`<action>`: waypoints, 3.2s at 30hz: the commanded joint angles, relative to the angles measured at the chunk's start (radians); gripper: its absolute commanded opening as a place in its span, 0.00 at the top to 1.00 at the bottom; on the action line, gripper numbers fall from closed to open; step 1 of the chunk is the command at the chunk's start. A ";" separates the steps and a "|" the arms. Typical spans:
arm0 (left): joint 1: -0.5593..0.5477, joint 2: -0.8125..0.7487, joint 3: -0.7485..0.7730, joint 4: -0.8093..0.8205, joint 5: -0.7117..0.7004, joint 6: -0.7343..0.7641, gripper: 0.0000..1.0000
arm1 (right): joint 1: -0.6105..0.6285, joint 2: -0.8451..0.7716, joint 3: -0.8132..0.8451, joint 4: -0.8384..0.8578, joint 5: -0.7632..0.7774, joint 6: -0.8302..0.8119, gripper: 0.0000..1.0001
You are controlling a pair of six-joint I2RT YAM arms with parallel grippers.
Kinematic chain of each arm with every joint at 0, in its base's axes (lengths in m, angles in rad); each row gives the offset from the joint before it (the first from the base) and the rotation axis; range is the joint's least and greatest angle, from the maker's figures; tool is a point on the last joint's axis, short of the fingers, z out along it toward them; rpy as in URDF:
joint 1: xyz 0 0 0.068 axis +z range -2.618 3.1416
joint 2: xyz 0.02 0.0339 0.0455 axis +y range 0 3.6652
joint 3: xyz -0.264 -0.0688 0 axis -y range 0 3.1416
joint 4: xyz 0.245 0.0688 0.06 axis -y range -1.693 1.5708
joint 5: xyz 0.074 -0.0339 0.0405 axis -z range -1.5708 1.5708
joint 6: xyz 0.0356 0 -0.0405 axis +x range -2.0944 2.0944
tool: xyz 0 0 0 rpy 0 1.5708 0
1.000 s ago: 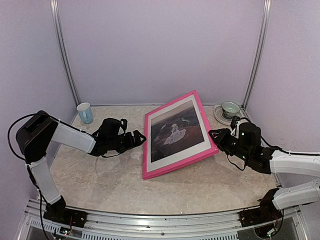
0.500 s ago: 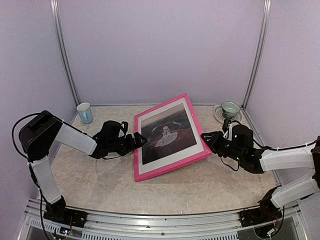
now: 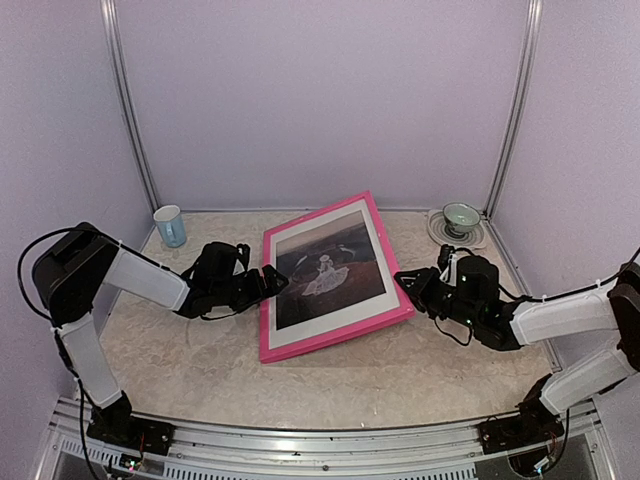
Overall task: Put the photo into the frame
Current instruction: Turn over the photo frame at the center of the board, then reset both arms
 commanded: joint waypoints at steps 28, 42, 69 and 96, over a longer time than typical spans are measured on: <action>0.031 -0.023 -0.008 0.054 0.010 0.018 0.01 | -0.018 0.308 0.107 0.078 -0.415 -0.176 0.77; 0.031 -0.011 -0.009 0.073 0.045 0.002 0.01 | -0.042 0.319 0.143 -0.019 -0.427 -0.206 0.59; -0.092 0.010 -0.014 0.058 -0.027 -0.026 0.01 | -0.047 0.206 0.190 -0.445 -0.283 -0.379 0.45; -0.023 -0.041 -0.036 0.031 -0.072 -0.008 0.01 | -0.015 0.185 0.308 -0.735 -0.069 -0.543 0.24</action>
